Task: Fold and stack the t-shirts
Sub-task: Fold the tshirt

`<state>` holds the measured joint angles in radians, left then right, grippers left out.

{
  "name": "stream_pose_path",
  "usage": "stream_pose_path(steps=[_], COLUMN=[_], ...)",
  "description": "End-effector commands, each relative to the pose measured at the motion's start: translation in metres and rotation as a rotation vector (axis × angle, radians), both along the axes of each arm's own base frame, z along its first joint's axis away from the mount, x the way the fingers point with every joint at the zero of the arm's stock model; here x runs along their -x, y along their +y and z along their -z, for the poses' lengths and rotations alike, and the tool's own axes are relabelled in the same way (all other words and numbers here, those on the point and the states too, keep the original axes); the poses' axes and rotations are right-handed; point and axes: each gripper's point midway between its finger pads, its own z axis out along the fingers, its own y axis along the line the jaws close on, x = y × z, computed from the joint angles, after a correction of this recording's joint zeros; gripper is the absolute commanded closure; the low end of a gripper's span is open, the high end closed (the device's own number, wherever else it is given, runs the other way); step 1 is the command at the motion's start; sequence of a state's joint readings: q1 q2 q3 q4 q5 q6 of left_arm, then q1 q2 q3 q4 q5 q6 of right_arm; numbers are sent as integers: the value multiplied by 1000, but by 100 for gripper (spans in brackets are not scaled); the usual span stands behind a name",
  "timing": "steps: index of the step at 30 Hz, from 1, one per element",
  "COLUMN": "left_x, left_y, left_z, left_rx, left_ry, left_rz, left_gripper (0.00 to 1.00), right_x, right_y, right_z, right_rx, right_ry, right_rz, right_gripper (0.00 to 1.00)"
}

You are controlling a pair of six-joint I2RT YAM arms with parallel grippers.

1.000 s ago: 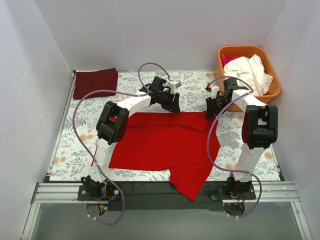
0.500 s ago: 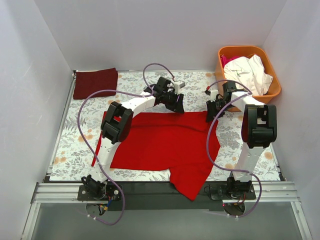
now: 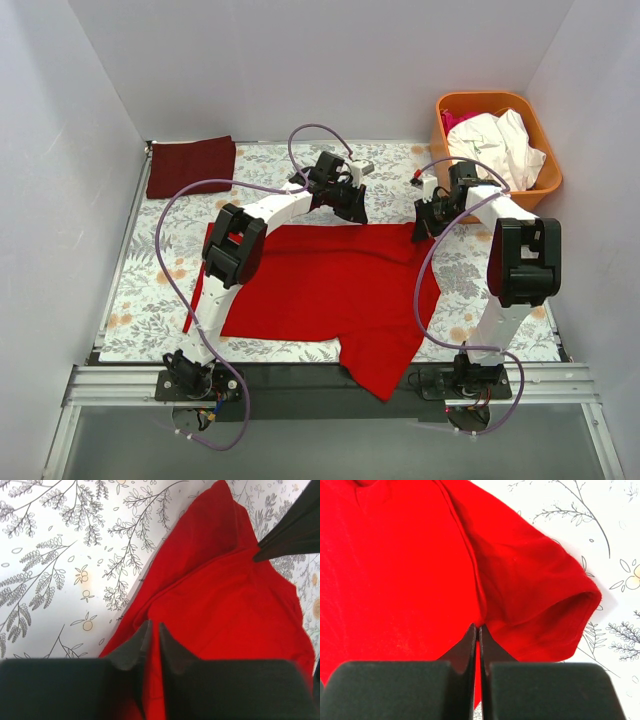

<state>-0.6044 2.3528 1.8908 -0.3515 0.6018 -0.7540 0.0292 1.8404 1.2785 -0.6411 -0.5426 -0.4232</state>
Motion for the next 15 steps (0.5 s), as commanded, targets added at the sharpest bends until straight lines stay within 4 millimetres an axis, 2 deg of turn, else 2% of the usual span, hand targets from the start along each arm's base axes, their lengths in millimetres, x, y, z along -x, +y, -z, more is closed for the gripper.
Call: stream_pose_path(steps=[1, 4, 5, 15], left_x=[-1, -7, -7, 7], left_y=[0, 3, 3, -6], left_z=[-17, -12, -11, 5], left_rx=[3, -19, -21, -41], left_ry=[-44, -47, -44, -12], left_rz=[-6, -33, -33, 19], left_gripper=[87, 69, 67, 67], right_x=[1, 2, 2, 11], right_y=[4, 5, 6, 13], right_z=[-14, -13, -13, -23], right_rx=[-26, -29, -32, -76], right_ry=[-42, -36, -34, -38], right_rz=[-23, -25, -26, -57], right_gripper=[99, 99, 99, 99])
